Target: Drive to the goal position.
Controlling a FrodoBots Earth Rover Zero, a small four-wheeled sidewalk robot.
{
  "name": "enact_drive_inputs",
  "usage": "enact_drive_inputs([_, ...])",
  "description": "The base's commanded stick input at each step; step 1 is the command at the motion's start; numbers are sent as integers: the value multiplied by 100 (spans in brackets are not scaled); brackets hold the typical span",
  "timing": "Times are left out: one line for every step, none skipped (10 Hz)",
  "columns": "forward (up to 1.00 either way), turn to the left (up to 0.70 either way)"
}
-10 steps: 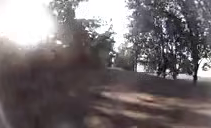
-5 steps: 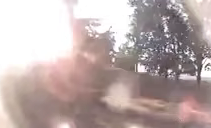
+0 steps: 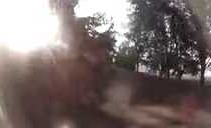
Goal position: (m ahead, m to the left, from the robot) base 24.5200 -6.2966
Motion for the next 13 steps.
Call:
enact_drive_inputs([70,0])
enact_drive_inputs([70,0])
enact_drive_inputs([70,0])
enact_drive_inputs([70,0])
enact_drive_inputs([70,0])
enact_drive_inputs([70,0])
enact_drive_inputs([70,0])
enact_drive_inputs([70,0])
enact_drive_inputs([70,0])
enact_drive_inputs([70,0])
enact_drive_inputs([70,0])
enact_drive_inputs([70,0])
enact_drive_inputs([70,0])
